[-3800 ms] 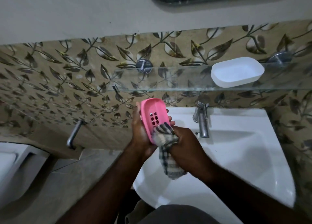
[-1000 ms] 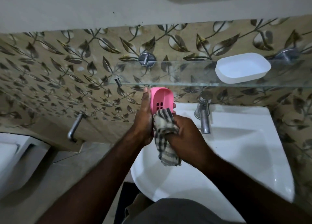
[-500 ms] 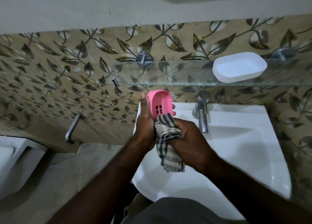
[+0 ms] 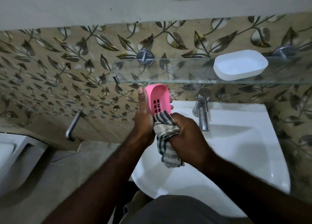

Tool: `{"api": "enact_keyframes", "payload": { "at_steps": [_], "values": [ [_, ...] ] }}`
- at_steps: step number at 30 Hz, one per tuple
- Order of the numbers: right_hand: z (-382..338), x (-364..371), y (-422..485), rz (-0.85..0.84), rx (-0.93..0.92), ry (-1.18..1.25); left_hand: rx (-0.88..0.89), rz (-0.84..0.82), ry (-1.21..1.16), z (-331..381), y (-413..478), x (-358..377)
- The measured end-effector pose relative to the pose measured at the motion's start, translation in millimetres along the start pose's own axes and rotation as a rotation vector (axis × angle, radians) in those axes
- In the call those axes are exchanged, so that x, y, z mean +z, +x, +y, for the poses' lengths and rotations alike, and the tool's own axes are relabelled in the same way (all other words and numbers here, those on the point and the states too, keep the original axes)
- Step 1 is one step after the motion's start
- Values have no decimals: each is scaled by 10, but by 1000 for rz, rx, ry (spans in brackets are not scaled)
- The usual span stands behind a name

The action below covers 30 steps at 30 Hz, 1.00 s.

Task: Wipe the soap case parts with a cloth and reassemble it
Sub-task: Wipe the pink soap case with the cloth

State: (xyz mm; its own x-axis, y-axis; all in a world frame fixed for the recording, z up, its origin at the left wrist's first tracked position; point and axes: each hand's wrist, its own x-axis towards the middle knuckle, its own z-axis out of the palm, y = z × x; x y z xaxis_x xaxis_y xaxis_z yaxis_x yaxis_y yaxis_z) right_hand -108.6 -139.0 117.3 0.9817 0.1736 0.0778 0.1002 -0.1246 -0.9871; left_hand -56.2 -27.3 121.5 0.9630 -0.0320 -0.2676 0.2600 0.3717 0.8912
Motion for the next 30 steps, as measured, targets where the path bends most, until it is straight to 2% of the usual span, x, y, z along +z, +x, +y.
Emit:
{"api": "enact_keyframes", "payload": {
  "at_steps": [1,3,4,6,8,11,12,13,15,18,21,26,28,30],
  "values": [
    [28,5,-30,-7,-93,-98,5,1,20,17,10,-14],
    [138,-65,-63,-54,-270,-456,-52,-13,63,30,27,-90],
    [192,-112,-55,-95,-312,-609,-117,-18,71,28,36,-127],
    [283,-200,-15,-142,-323,-744,-234,-19,59,24,53,-172],
    [261,-192,-3,-114,-246,-610,-243,-10,23,26,45,-159],
    [73,-33,11,-40,60,42,-87,19,47,15,48,-61],
    [33,9,10,-13,72,159,-50,21,24,25,46,-31],
    [34,33,1,16,29,176,-33,20,1,43,50,-12],
    [94,-14,-15,-6,-146,-41,-57,6,-7,86,81,-33],
    [328,-218,65,-102,-402,-625,-220,-41,-19,125,116,-118],
    [393,-280,103,-192,-416,-784,-399,-123,-33,171,171,-173],
    [344,-166,-3,-110,-340,-564,-515,-259,-75,239,141,-196],
    [230,-162,6,-15,-191,-349,-462,-317,-144,207,65,-165],
    [117,-161,44,27,3,-57,-308,-344,-189,87,-12,-111]
  ]
}}
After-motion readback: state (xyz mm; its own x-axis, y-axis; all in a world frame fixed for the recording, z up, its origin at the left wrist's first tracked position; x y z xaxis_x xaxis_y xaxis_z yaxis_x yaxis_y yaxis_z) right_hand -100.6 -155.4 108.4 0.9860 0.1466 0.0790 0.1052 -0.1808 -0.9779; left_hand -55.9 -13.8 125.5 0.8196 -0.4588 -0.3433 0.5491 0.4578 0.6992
